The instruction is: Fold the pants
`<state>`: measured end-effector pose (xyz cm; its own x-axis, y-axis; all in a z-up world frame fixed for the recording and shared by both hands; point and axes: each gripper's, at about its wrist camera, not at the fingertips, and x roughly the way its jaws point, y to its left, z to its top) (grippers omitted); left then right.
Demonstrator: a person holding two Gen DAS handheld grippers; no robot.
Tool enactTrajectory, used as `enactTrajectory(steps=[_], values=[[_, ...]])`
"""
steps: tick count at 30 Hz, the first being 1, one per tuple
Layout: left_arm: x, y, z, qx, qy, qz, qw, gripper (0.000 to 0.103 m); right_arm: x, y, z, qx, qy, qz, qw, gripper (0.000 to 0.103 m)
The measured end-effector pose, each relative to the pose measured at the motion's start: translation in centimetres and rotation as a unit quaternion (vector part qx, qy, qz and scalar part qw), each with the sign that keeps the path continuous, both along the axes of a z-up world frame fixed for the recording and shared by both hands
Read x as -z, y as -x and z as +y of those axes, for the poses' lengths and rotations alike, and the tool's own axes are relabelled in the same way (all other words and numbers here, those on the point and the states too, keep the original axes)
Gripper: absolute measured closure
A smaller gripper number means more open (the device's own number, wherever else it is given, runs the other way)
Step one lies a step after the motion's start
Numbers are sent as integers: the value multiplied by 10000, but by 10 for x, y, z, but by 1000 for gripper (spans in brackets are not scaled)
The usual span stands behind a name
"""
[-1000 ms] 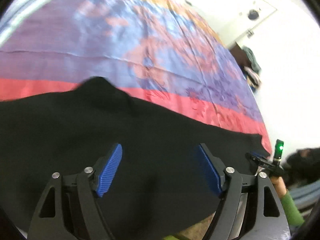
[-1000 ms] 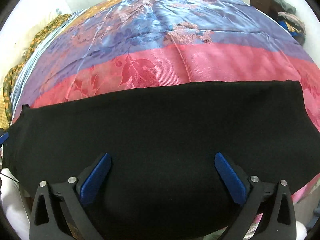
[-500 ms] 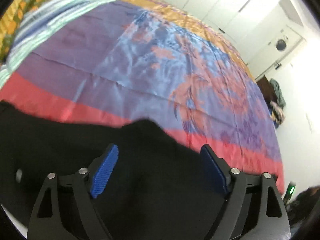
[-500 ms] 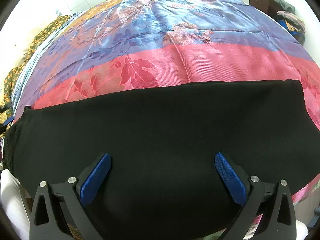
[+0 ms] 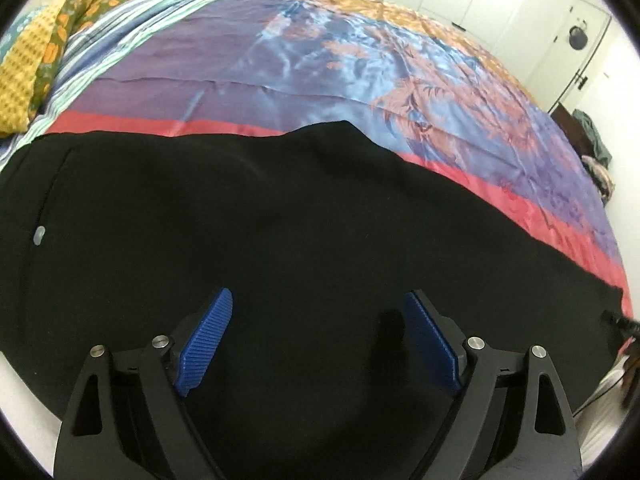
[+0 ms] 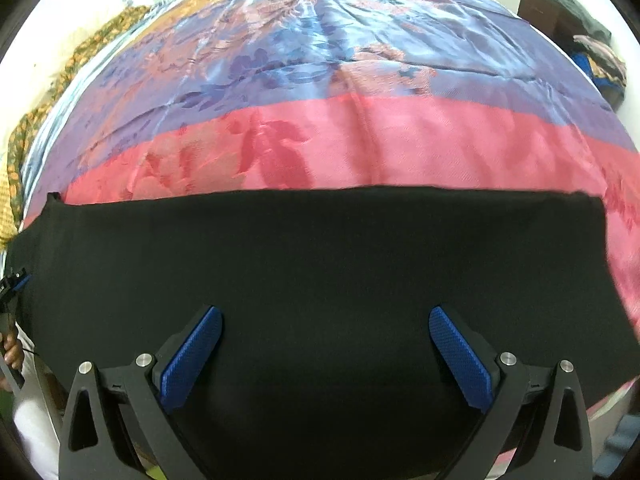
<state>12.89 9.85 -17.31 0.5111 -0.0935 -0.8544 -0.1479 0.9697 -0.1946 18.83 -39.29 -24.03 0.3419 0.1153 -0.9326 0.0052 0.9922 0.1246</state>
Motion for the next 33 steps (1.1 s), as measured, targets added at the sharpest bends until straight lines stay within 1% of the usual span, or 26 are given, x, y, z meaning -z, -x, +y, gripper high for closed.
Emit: enactTrajectory(steps=[3,7,9,11,13,16,17,19,20,23,24,26,28,29,30,32,33], values=[[1,0,-5,68,-187,1,9998,12,8,-10,-30,96,177,164,9997,0],[6,-1,-17,208,-551,17,9983,10,7,-20,-68,464,-2,230,9987,0],[6,-1,-17,217,-569,20,9981,9,6,-22,-84,620,76,258,9977,0],[7,-1,-16,208,-534,26,9984,8,2,-20,-98,805,86,177,9966,0],[7,-2,-16,217,-552,25,9982,8,0,-15,-111,969,-72,79,9952,0],[7,-1,-17,248,-604,17,9979,7,-5,-5,-133,1266,-736,-155,9891,0],[7,-1,-18,260,-611,16,9978,7,-7,-2,-143,1404,-1052,-186,9843,0],[7,-1,-17,276,-603,18,9978,7,-10,1,-156,1552,-1441,-238,9770,0],[7,-1,-17,281,-604,16,9978,7,-14,5,-167,1708,-1644,-343,9709,0],[8,-1,-19,280,-637,22,9976,7,-23,14,-187,2078,-2008,-636,9552,0],[8,-1,-20,275,-653,24,9975,7,-25,21,-202,2263,-2198,-755,9459,0],[9,-2,-21,265,-674,26,9974,6,-23,30,-221,2491,-2395,-861,9344,0],[9,-2,-22,260,-693,24,9973,6,-14,43,-240,2740,-2647,-832,9209,0],[9,-1,-22,262,-703,24,9972,6,-5,49,-249,2809,-2951,-741,9102,0],[9,-1,-22,264,-706,25,9972,6,-2,56,-255,2828,-3128,-691,9041,0],[9,-1,-22,266,-705,25,9972,6,3,63,-258,2757,-3439,-720,8948,0],[9,-1,-22,266,-704,27,9972,6,2,66,-257,2696,-3537,-746,8925,0]])
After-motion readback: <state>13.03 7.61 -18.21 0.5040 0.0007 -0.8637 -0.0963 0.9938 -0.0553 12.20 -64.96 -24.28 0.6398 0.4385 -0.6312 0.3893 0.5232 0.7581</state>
